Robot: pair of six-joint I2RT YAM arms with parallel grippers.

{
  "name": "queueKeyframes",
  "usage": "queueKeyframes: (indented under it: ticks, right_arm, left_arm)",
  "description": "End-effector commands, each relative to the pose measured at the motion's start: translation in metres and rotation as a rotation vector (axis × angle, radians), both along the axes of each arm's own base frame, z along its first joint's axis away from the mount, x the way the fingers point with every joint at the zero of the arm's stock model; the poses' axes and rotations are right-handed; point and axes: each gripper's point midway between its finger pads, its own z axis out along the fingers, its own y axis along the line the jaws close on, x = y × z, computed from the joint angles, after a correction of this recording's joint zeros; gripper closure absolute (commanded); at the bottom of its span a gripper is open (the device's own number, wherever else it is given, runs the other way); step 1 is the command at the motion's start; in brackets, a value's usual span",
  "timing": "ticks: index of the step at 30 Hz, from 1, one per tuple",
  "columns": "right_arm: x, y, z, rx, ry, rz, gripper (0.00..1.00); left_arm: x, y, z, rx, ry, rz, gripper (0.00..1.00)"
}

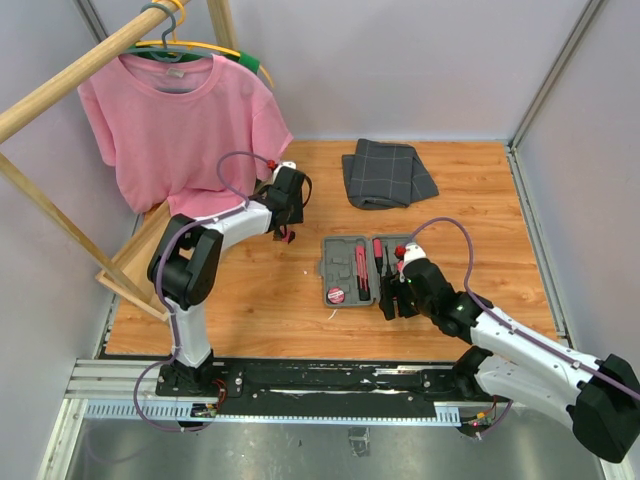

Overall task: Sort the tools into containers
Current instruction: Move the engineering item at the center of the board.

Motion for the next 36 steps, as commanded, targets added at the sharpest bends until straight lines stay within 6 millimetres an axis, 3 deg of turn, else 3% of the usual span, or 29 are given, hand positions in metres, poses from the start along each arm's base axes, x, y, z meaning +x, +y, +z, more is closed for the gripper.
queueKeyframes:
  ticks: [1,9,21,36]
  right_arm:
    - [0.006,-0.001,0.011,0.022,-0.028,-0.026,0.29]
    - [0.005,0.000,0.010,0.026,-0.025,-0.024,0.29]
    - [0.004,0.000,0.007,0.021,-0.013,-0.019,0.29]
    - [0.004,0.010,-0.002,0.017,0.042,0.003,0.28]
  left_arm:
    - [0.006,-0.002,0.028,-0.010,-0.051,-0.007,0.51]
    - [0.003,-0.002,0.014,-0.010,-0.033,-0.015,0.48]
    - [0.009,0.004,-0.011,0.009,0.008,-0.005,0.54]
    - [-0.029,0.017,-0.031,0.005,0.078,-0.011,0.56]
